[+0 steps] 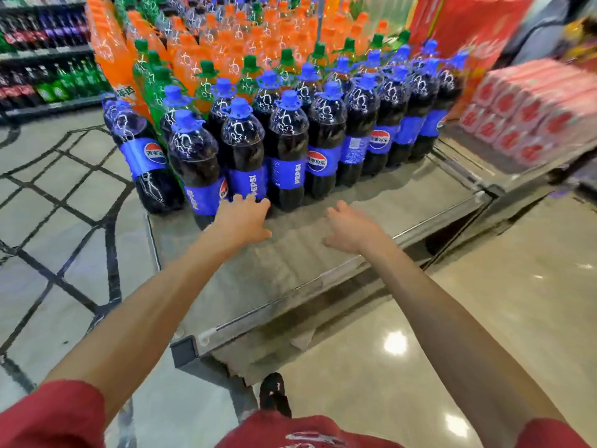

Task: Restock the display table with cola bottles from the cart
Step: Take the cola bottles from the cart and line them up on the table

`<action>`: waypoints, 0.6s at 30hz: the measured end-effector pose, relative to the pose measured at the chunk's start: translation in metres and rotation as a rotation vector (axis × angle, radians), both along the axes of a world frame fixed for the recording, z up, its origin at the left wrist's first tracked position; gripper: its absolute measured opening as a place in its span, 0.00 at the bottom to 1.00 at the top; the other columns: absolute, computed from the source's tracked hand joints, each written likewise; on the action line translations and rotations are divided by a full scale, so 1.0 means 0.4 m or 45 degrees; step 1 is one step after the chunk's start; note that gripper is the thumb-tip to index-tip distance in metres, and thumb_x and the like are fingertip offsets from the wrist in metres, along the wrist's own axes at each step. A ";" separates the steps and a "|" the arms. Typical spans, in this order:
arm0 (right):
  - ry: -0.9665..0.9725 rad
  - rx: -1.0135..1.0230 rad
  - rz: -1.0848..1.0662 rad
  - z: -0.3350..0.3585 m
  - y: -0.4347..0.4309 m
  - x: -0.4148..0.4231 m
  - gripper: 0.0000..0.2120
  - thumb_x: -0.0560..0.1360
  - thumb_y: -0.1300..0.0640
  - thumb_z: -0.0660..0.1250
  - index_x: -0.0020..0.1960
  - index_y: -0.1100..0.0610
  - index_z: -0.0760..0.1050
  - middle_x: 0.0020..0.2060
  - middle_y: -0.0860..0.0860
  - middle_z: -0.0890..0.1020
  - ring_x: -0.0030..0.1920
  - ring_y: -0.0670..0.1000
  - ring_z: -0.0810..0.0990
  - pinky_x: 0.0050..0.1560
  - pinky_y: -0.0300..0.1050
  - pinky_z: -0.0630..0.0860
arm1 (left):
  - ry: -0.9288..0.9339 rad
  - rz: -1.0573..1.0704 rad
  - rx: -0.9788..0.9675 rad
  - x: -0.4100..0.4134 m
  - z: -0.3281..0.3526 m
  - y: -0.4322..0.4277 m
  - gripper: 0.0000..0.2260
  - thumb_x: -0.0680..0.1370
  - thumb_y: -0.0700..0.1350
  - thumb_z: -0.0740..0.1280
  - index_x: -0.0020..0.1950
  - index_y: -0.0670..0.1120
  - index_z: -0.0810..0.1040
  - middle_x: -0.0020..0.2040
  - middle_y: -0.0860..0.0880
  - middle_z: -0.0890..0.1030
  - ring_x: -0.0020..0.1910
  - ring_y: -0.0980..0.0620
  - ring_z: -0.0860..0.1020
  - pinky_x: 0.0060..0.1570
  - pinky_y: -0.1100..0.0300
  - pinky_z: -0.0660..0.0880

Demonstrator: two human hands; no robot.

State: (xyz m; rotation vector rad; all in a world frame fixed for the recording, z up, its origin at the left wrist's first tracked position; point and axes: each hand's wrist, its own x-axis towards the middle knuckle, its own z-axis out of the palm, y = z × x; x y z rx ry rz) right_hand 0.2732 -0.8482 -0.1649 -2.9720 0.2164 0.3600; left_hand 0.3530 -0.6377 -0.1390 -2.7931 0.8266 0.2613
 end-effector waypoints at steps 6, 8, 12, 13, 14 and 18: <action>0.055 -0.077 -0.183 0.042 -0.117 -0.225 0.33 0.78 0.45 0.68 0.77 0.58 0.62 0.71 0.59 0.69 0.72 0.61 0.69 0.69 0.55 0.68 | 0.018 -0.208 -0.063 -0.146 0.056 -0.195 0.26 0.78 0.56 0.68 0.72 0.46 0.67 0.66 0.42 0.71 0.66 0.39 0.71 0.60 0.45 0.70; 0.036 -0.075 -0.265 0.053 -0.154 -0.307 0.33 0.78 0.44 0.68 0.77 0.57 0.62 0.71 0.59 0.69 0.72 0.62 0.68 0.68 0.57 0.69 | 0.013 -0.291 -0.054 -0.202 0.067 -0.264 0.27 0.78 0.55 0.67 0.73 0.47 0.67 0.67 0.42 0.71 0.67 0.39 0.71 0.60 0.46 0.70; 0.024 -0.109 -0.472 0.075 -0.230 -0.484 0.30 0.78 0.46 0.69 0.74 0.57 0.65 0.70 0.59 0.69 0.70 0.62 0.69 0.66 0.58 0.70 | -0.009 -0.502 -0.063 -0.319 0.075 -0.401 0.27 0.78 0.58 0.67 0.75 0.50 0.67 0.71 0.44 0.71 0.70 0.40 0.70 0.64 0.47 0.69; 0.022 -0.108 -0.518 0.079 -0.246 -0.532 0.29 0.78 0.46 0.69 0.74 0.57 0.65 0.70 0.59 0.69 0.69 0.62 0.69 0.66 0.59 0.71 | -0.020 -0.559 -0.069 -0.350 0.076 -0.433 0.27 0.78 0.59 0.67 0.75 0.51 0.68 0.71 0.44 0.72 0.70 0.41 0.70 0.65 0.47 0.69; 0.016 -0.103 -0.561 0.082 -0.263 -0.582 0.28 0.78 0.46 0.69 0.73 0.57 0.66 0.70 0.59 0.70 0.69 0.62 0.70 0.66 0.59 0.71 | -0.028 -0.618 -0.071 -0.382 0.075 -0.466 0.28 0.78 0.60 0.67 0.75 0.51 0.68 0.71 0.44 0.73 0.70 0.41 0.70 0.66 0.46 0.69; 0.056 -0.101 -0.757 0.088 -0.323 -0.797 0.29 0.78 0.45 0.69 0.74 0.56 0.66 0.71 0.59 0.70 0.69 0.62 0.69 0.65 0.57 0.71 | 0.019 -0.853 -0.058 -0.534 0.071 -0.594 0.27 0.79 0.61 0.66 0.74 0.50 0.68 0.69 0.44 0.73 0.68 0.41 0.72 0.66 0.43 0.70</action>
